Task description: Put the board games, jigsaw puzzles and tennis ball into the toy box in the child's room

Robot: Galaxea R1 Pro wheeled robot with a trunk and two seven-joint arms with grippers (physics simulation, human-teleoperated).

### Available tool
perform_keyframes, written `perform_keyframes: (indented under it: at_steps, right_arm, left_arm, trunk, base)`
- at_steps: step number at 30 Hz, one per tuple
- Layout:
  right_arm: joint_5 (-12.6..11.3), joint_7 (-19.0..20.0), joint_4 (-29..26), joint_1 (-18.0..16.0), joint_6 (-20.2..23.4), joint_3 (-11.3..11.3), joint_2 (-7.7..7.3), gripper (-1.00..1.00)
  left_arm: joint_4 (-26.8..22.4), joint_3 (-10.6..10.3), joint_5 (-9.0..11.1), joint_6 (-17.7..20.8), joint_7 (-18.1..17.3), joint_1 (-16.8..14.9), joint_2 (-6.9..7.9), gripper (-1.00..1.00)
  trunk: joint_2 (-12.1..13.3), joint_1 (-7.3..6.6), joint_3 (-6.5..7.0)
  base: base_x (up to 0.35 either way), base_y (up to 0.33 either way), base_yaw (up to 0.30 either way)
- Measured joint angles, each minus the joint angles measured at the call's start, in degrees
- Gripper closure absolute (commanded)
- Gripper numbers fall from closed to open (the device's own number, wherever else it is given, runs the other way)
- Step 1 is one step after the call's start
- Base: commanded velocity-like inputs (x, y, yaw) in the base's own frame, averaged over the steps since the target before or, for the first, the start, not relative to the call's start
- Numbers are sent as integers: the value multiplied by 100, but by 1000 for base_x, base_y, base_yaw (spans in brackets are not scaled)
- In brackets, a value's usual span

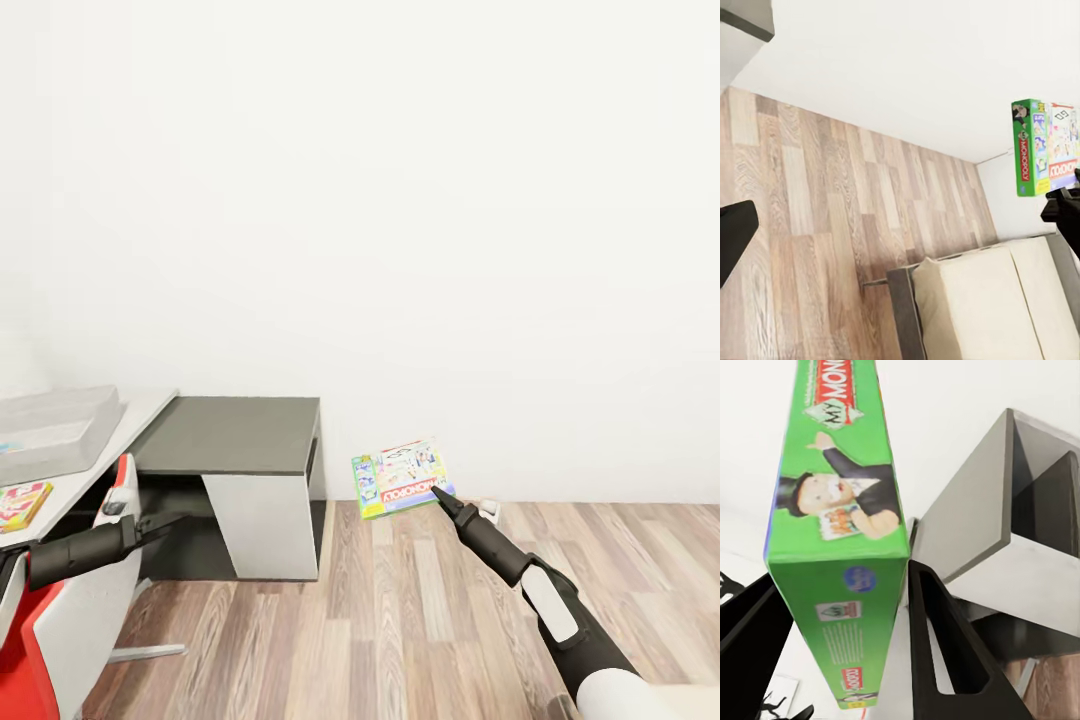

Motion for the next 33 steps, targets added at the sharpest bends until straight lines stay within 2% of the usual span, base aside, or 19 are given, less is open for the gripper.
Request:
perform_keyframes:
  at_steps: [14, 24, 33]
  right_arm:
    - [-5, 4, 3, 2, 0, -12, -1, 100]
    - [-6, 0, 5, 0, 0, -4, 0, 100]
    - [-18, 4, 1, 1, 6, -15, -4, 100]
  left_arm:
    - [1, 0, 3, 0, 0, -2, 1, -100]
    - [-2, 1, 3, 0, 0, 0, -1, -100]
    - [-1, 1, 3, 0, 0, -1, -1, -100]
  trunk:
    - [0, 0, 4]
    - [0, 1, 51]
    - [1, 2, 87]
  base:
    - [244, 0, 29]
    - [168, 0, 208]
    - [23, 0, 155]
